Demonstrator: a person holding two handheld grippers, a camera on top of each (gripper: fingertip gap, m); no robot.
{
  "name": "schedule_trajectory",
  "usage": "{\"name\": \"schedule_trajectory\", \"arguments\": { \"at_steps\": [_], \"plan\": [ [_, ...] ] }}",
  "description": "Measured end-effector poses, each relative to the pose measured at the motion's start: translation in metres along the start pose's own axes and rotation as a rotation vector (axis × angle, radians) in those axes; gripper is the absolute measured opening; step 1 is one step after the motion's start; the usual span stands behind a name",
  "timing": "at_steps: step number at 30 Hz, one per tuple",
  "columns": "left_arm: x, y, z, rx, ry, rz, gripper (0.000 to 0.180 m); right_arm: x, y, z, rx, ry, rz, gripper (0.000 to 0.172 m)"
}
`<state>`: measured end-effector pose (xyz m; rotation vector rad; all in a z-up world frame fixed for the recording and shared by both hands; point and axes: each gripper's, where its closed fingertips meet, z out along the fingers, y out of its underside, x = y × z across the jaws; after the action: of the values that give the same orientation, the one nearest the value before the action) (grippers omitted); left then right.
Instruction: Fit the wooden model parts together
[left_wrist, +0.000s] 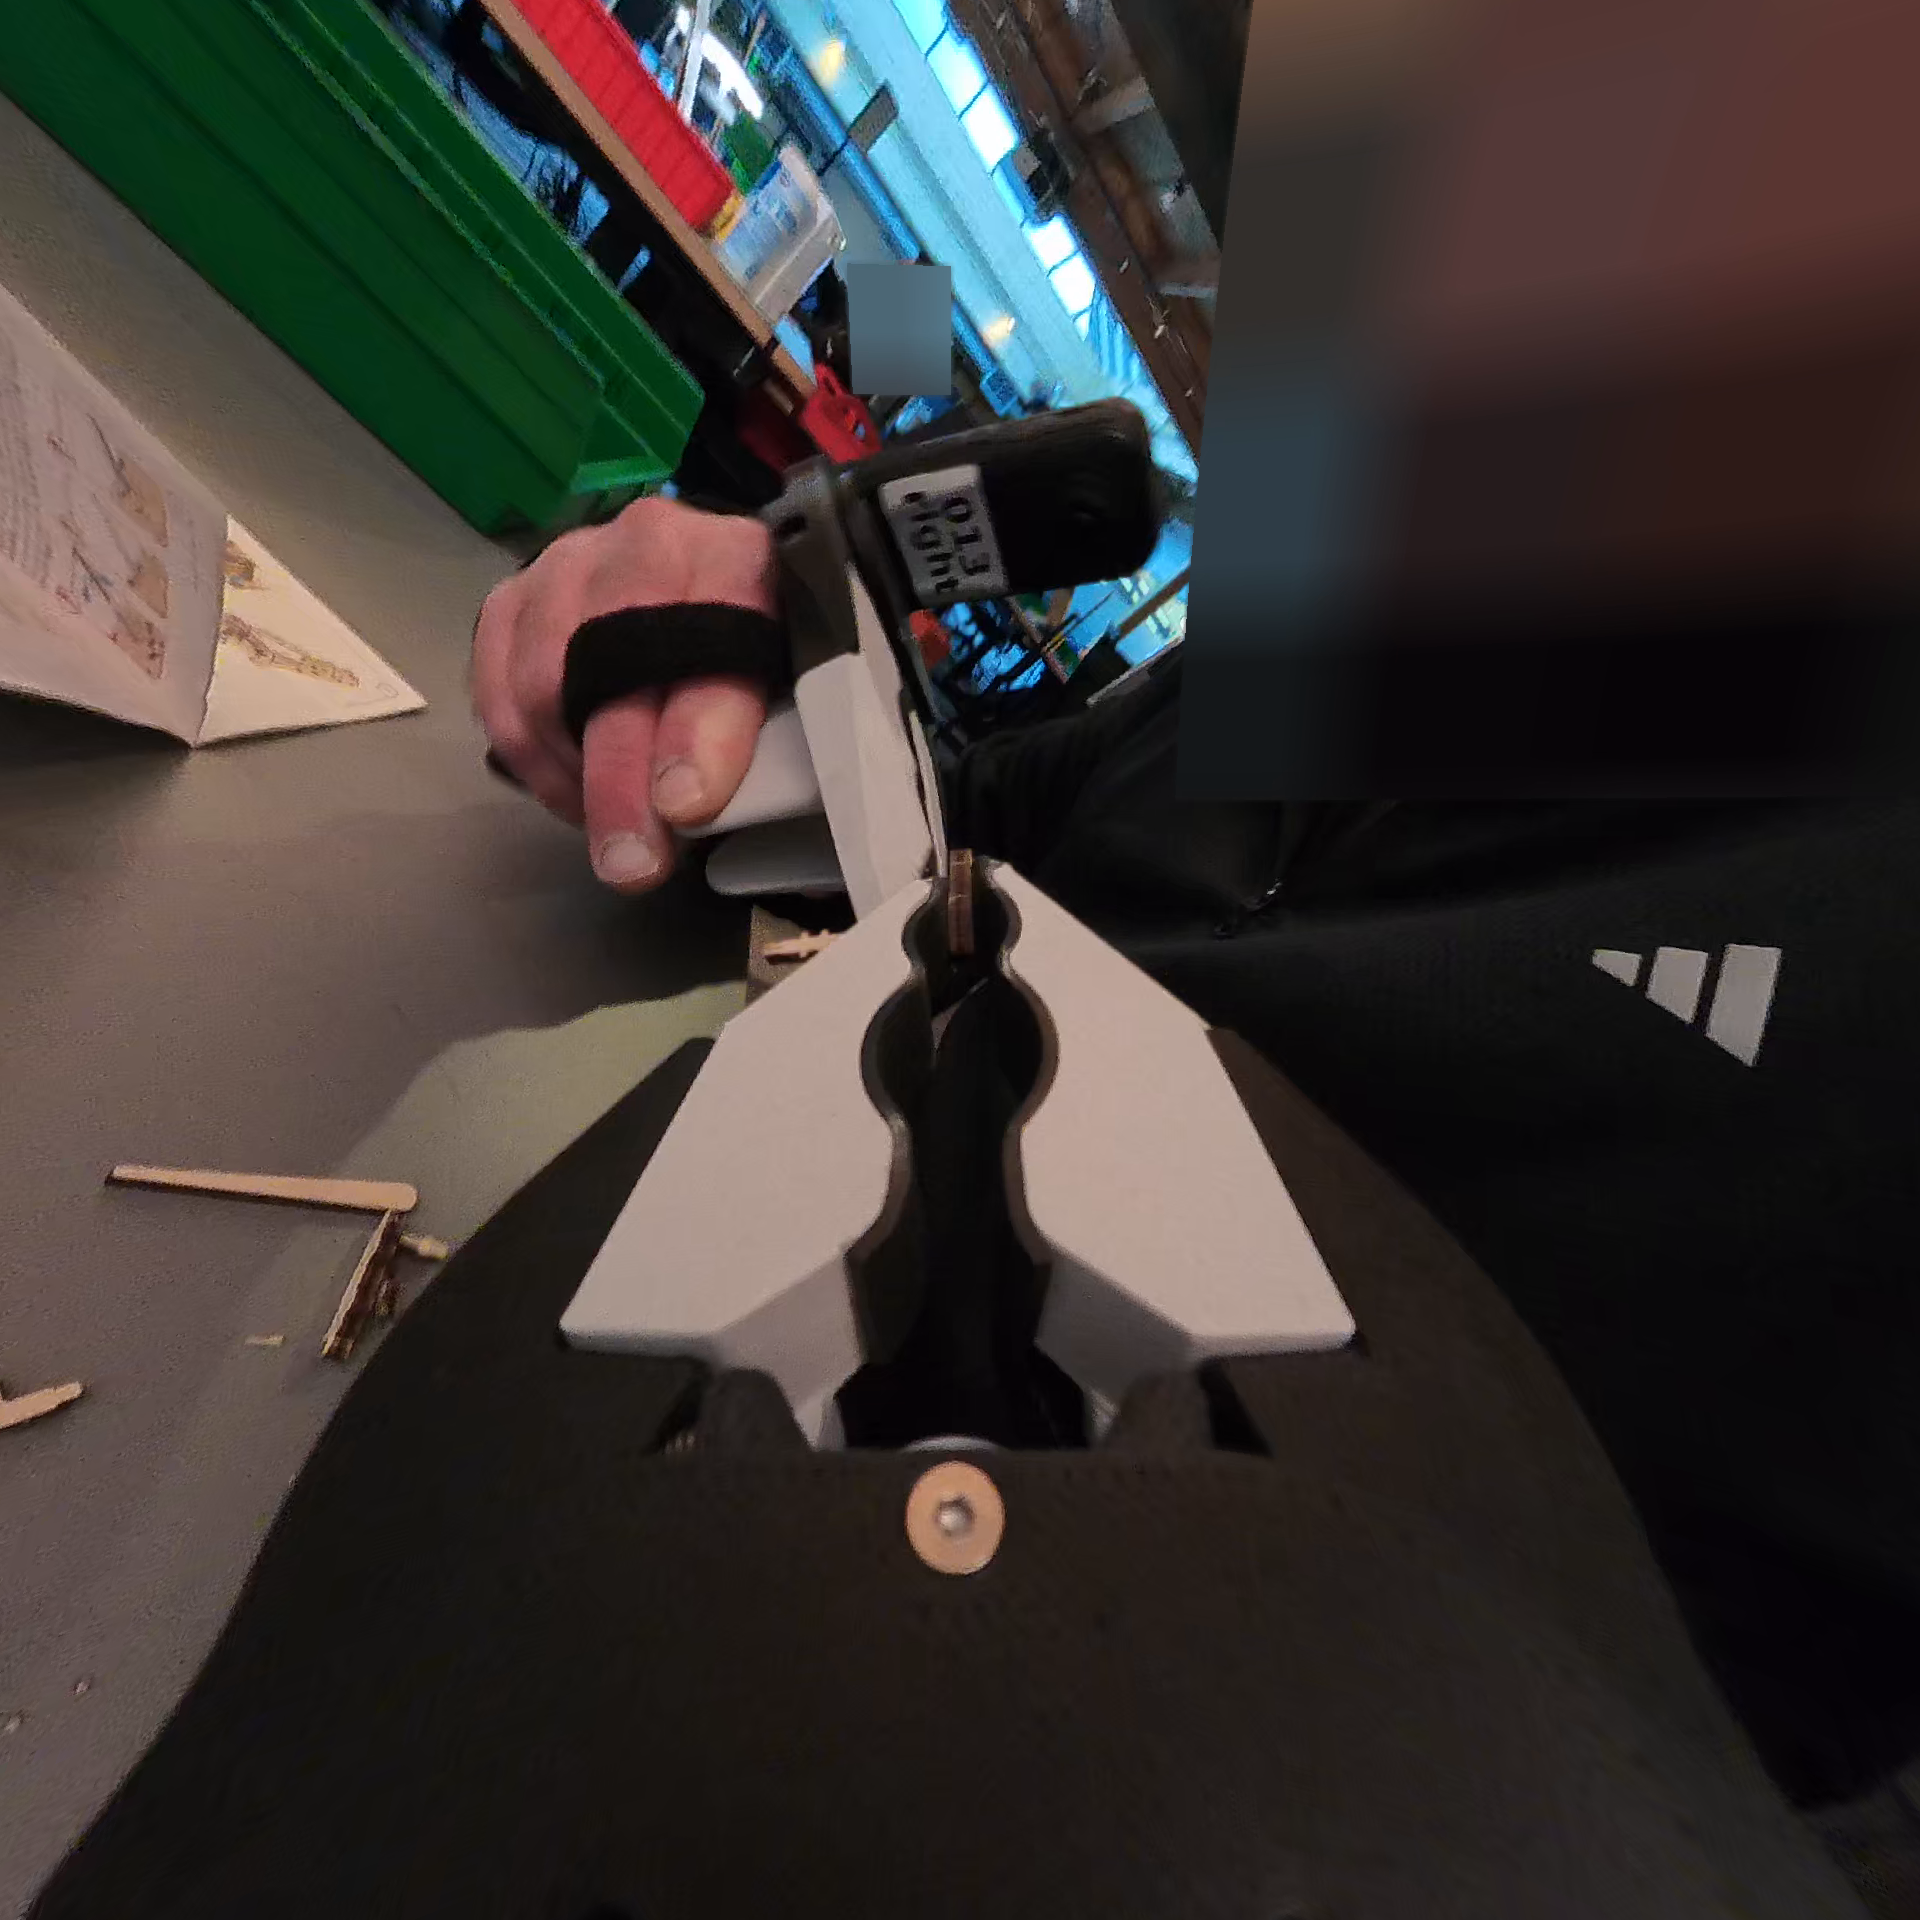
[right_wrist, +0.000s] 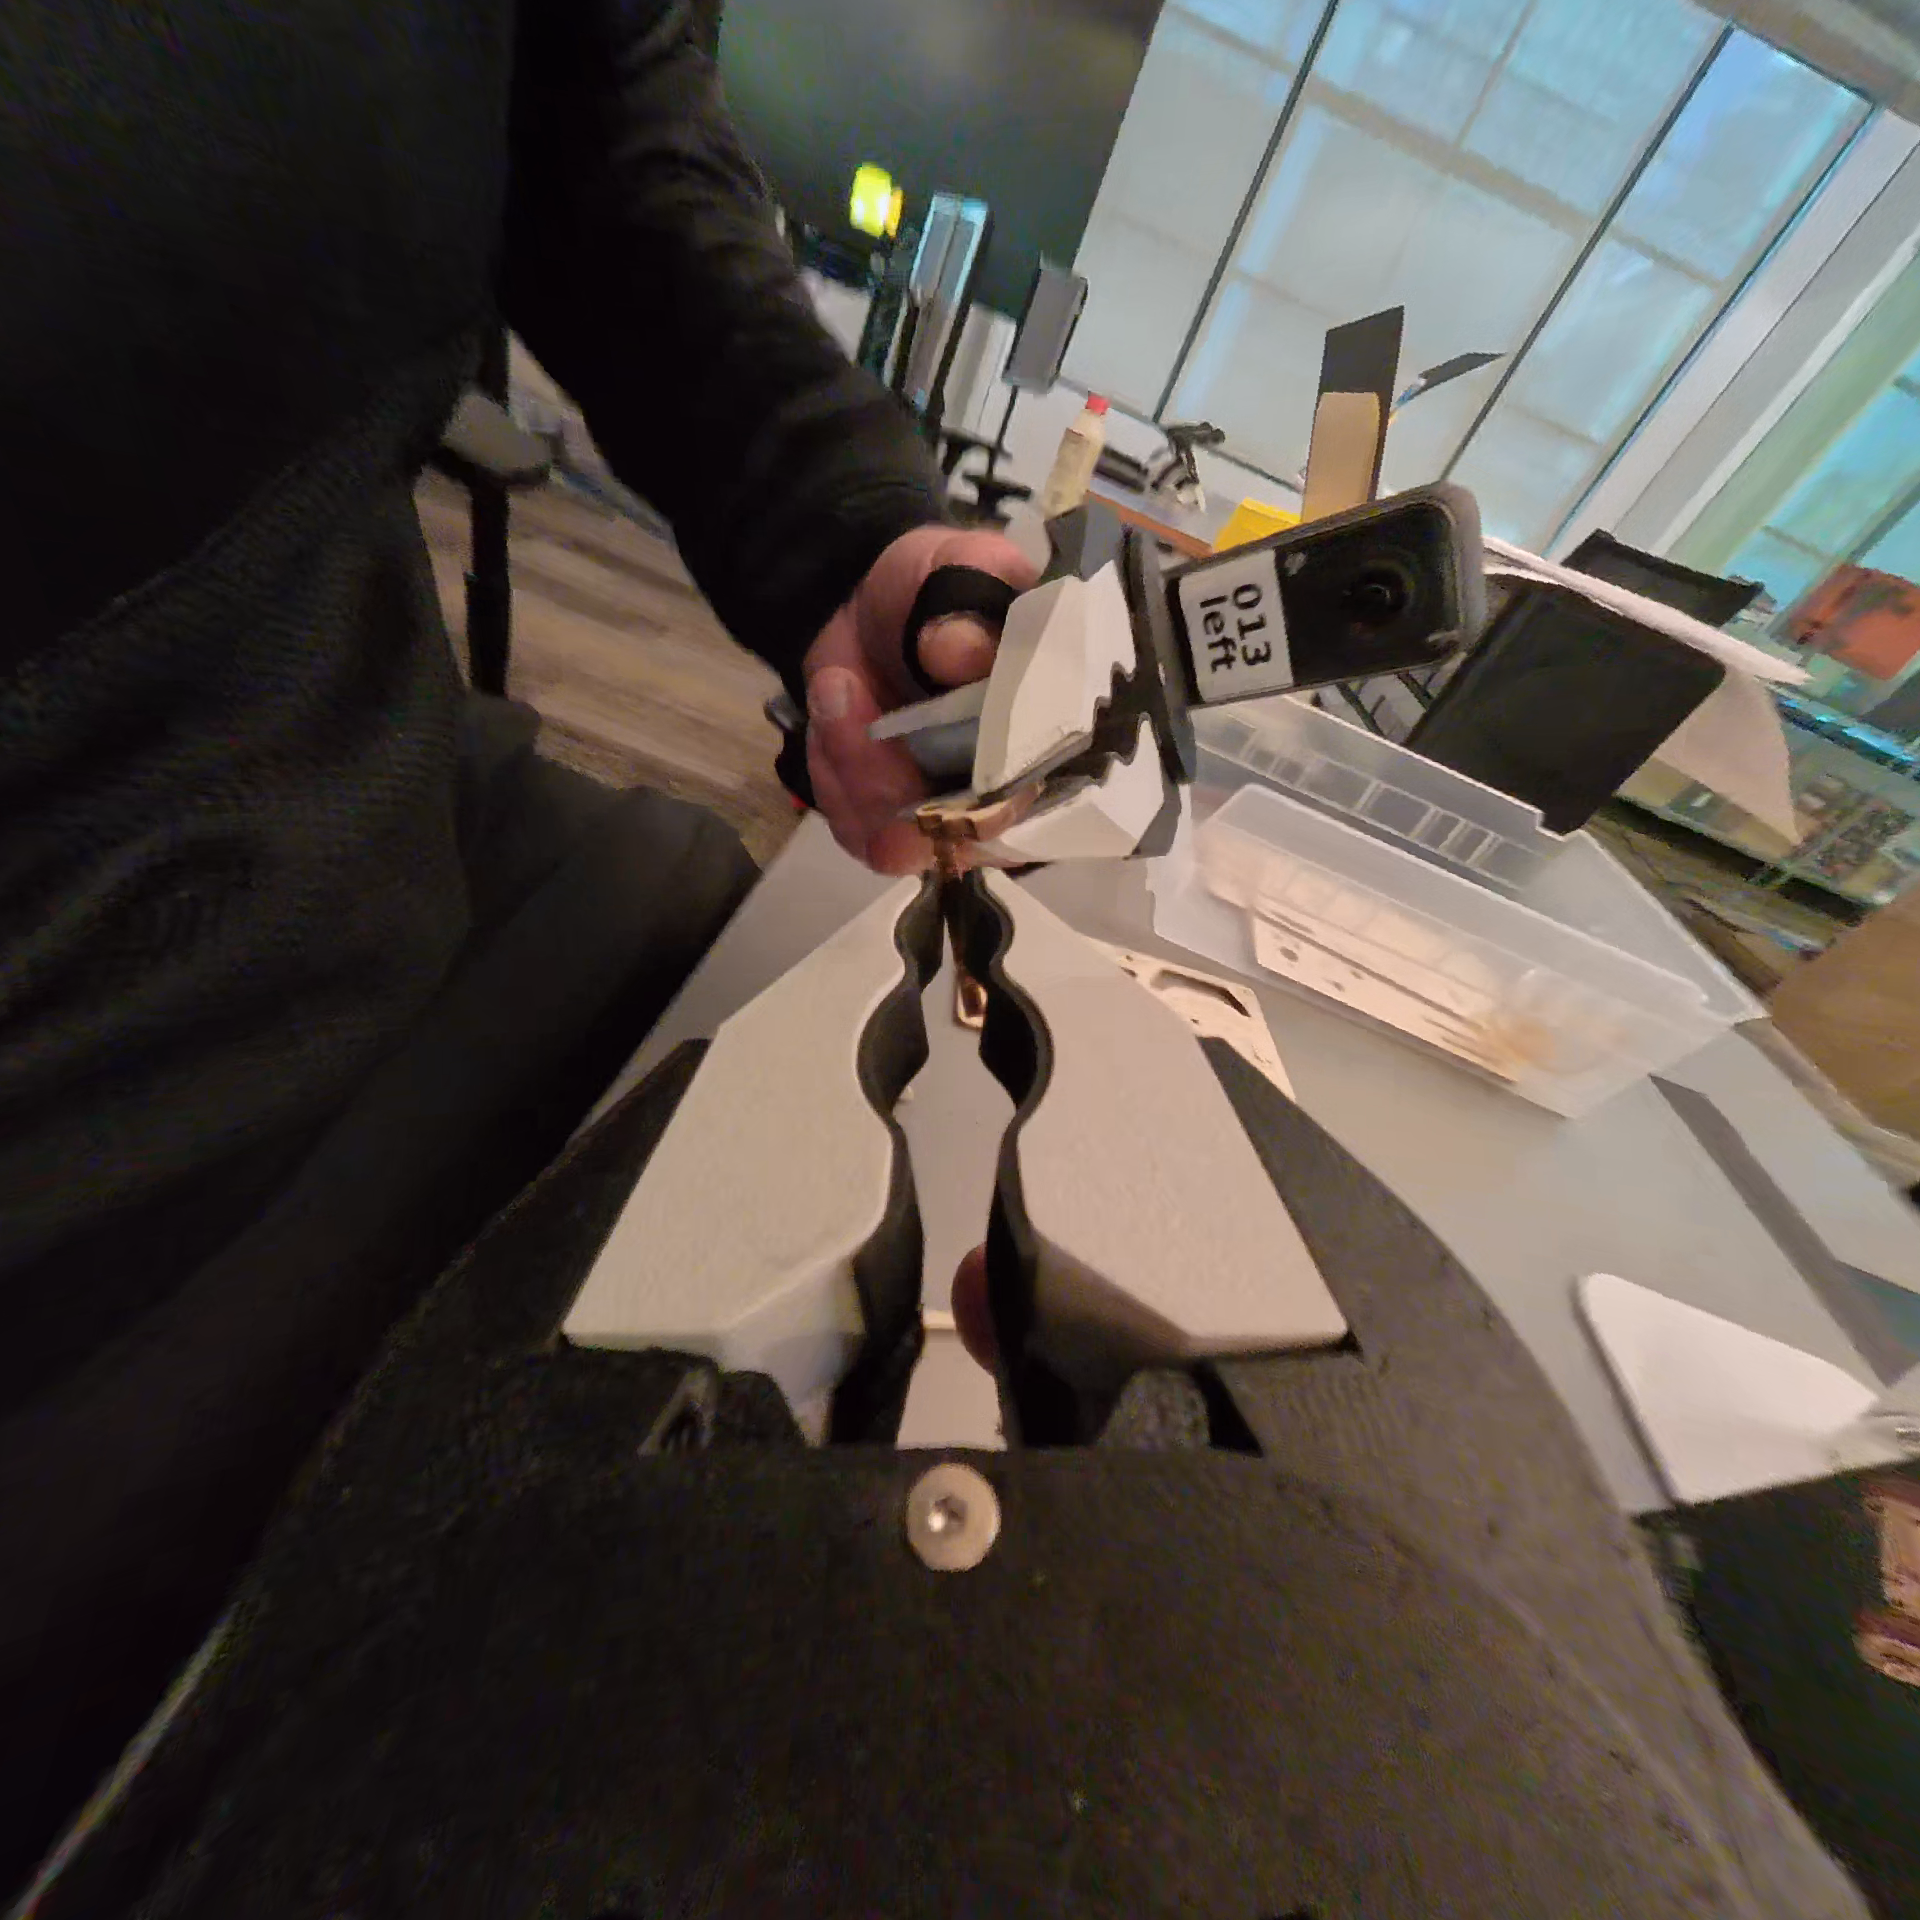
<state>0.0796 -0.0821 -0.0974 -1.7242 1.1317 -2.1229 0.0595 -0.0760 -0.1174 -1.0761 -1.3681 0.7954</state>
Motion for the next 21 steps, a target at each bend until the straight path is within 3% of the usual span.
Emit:
{"name": "schedule_trajectory", "arguments": {
  "at_steps": [5, 7, 13, 21],
  "plan": [
    [-0.003, 0.01, 0.0, -0.027, 0.049, -0.148, 0.002, -0.005, 0.009, 0.002, -0.193, 0.013, -0.321, 0.001],
    [-0.006, 0.014, -0.001, -0.012, 0.062, -0.193, 0.003, -0.007, 0.012, 0.003, -0.22, 0.002, -0.361, 0.001],
    [-0.005, 0.008, 0.0, 0.043, 0.037, -0.121, 0.002, -0.006, 0.008, 0.002, -0.051, -0.033, -0.056, 0.002],
    [-0.008, 0.0, -0.002, 0.037, -0.005, -0.014, 0.002, 0.002, 0.008, 0.001, -0.004, -0.02, 0.093, 0.002]
  ]
}}
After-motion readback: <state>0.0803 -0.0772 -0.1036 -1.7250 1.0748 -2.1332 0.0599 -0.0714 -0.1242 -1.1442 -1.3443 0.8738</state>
